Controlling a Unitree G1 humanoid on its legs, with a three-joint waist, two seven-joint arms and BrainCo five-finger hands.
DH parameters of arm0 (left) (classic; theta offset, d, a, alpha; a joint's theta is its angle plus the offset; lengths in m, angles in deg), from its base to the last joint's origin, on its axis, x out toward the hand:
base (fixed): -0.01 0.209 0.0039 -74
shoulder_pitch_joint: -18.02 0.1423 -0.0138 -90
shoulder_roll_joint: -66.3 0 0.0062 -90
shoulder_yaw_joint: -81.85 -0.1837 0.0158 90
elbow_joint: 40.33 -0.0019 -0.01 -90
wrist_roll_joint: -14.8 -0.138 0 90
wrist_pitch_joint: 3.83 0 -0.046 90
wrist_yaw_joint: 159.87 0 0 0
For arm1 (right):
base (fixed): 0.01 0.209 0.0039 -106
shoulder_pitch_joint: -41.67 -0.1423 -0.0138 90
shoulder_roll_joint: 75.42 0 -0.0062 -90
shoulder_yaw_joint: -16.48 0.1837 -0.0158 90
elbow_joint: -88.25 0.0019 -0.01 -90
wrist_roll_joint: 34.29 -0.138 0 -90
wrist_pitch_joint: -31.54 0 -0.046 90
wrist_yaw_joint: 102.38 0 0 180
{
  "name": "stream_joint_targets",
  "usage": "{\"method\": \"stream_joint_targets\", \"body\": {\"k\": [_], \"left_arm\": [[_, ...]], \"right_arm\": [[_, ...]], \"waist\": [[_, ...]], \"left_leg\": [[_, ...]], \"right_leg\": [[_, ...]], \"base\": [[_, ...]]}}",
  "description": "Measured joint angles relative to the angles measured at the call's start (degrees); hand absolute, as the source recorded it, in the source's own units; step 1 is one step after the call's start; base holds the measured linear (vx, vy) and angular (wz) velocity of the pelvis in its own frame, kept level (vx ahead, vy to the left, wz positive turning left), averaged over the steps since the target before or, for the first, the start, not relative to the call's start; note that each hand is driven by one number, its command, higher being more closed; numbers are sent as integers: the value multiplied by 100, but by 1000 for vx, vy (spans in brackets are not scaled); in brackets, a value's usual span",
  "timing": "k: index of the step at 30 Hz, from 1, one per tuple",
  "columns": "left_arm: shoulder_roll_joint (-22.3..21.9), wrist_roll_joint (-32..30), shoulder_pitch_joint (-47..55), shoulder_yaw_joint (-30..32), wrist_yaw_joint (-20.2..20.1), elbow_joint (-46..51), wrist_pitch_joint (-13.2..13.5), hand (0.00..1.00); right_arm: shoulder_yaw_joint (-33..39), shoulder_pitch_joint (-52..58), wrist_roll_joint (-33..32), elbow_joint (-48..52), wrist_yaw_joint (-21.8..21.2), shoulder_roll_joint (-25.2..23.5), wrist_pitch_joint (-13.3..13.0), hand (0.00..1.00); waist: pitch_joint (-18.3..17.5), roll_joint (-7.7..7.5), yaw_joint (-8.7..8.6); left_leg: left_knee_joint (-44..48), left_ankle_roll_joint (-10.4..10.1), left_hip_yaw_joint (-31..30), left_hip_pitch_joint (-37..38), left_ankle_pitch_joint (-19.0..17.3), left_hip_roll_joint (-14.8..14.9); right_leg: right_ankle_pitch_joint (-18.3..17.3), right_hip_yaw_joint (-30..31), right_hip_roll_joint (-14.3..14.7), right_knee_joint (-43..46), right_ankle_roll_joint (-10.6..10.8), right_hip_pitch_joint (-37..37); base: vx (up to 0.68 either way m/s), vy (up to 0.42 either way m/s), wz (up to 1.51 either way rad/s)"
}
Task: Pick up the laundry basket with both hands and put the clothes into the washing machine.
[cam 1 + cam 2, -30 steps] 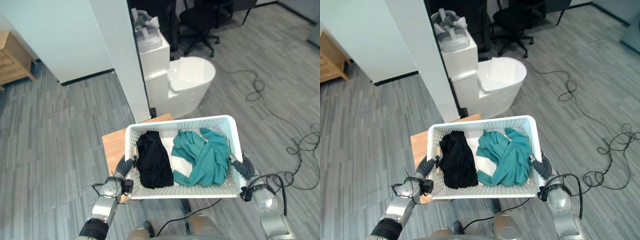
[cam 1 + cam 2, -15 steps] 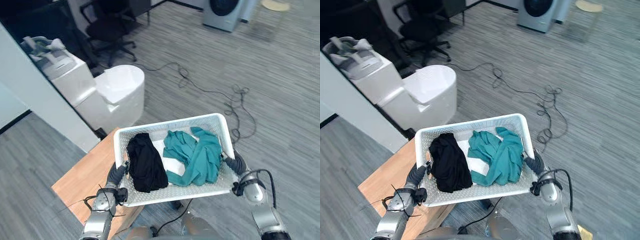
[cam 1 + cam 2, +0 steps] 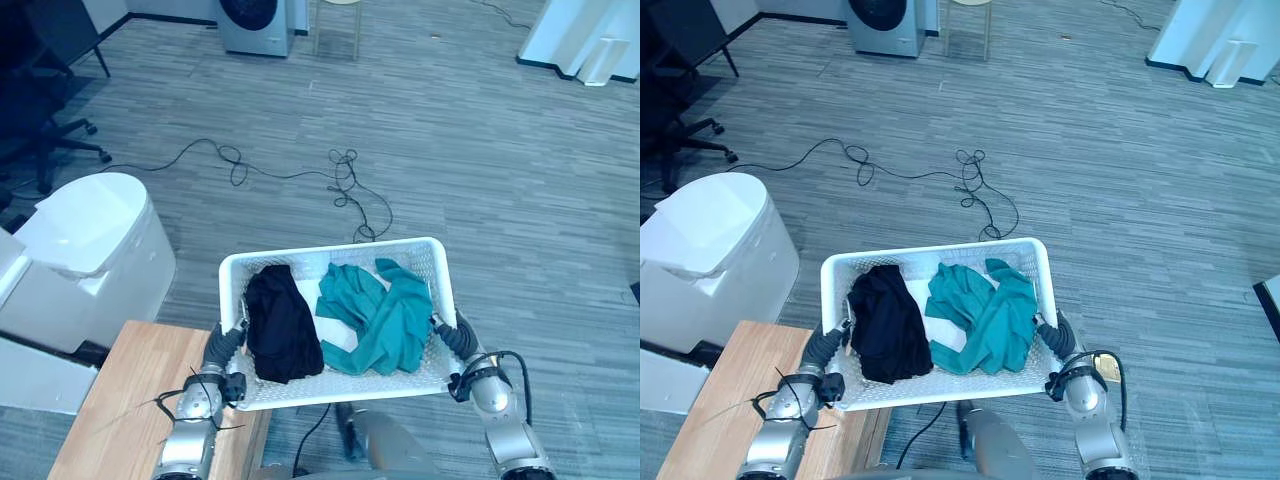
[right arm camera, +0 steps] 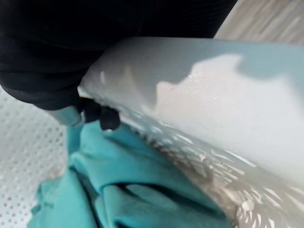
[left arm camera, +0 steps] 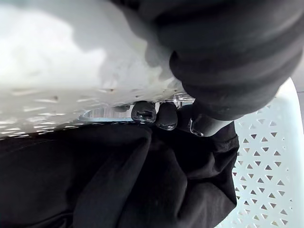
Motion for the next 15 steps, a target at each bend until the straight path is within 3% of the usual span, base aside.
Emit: {"method": "stream_joint_targets", "body": {"k": [1, 3, 4, 5, 6, 8, 9, 10, 12, 13, 15], "left_arm": [[42, 66, -6, -55, 15, -32, 0, 100], [56, 123, -169, -90, 38, -361, -23, 100], [68, 126, -169, -107, 38, -390, -23, 100], [100, 134, -173, -172, 39, -452, -28, 100], [100, 134, -172, -186, 37, -453, -31, 100], [95, 144, -120, -241, 21, -463, -40, 100], [67, 178, -70, -297, 7, -463, -39, 100], [13, 208, -20, -332, -10, -463, -40, 100], [-61, 218, 64, -405, -27, -452, -35, 100], [-94, 278, 127, -453, -33, -433, -25, 100], [-85, 383, 214, -537, -43, -420, -24, 100]], "right_arm": [[5, 9, 6, 4, 0, -4, -2, 100], [10, 75, 18, -4, -9, -13, 6, 100], [6, 107, 22, -4, -13, -27, 5, 100], [28, 234, 22, 4, -11, -67, 4, 100], [42, 258, 18, 5, -11, -75, 3, 100], [74, 395, -7, 25, -12, -90, -2, 100], [106, 455, -9, 88, -12, -34, -16, 100], [156, 471, -9, 98, -26, 10, -31, 100], [223, 581, -9, 220, -39, 26, -25, 100], [282, 646, -9, 342, -44, 51, -12, 100], [276, 657, -10, 352, -56, 165, -11, 100]], "waist": [[-20, -44, -8], [-26, 45, -28], [-27, 45, -25], [-30, 43, -38], [-31, 48, -41], [5, 106, 3], [89, 258, 43], [144, 380, 67], [123, 447, 164], [145, 483, 162], [206, 380, 220]], "left_leg": [[-20, -66, -2, -4, -11, -3], [59, -256, -123, -99, 90, 212], [163, -272, -186, -128, 79, 289], [677, -389, -428, -286, -11, 563], [799, -373, -467, -315, -25, 609], [1787, -354, -672, -559, -41, 981], [2685, -188, -844, -745, 53, 1257], [3450, 127, -1155, -1046, 393, 1386], [3877, 7, -1606, -1367, 509, 1171], [3684, -271, -1906, -1563, 326, 784], [2872, -497, -2260, -1745, 215, 219]], "right_leg": [[-62, 133, -100, -502, 226, 289], [447, 133, 27, -1588, 104, 775], [529, 116, 72, -1785, 60, 896], [562, -2, 217, -1993, -24, 1119], [548, -15, 250, -1984, -45, 1137], [415, -96, 449, -1899, -231, 1354], [302, -101, 631, -1808, -343, 1572], [141, -65, 722, -1659, -419, 1711], [-149, 70, 689, -1399, -543, 1683], [-272, 162, 594, -1261, -583, 1658], [-347, 287, 364, -1184, -540, 1608]], "base": [[86, -78, -16], [109, -126, -3], [140, -209, 21], [115, -196, 18], [134, -241, 22], [88, -169, 3], [122, -170, -18], [92, -85, -27], [108, -18, -27], [93, 29, -22], [85, 66, -29]]}}
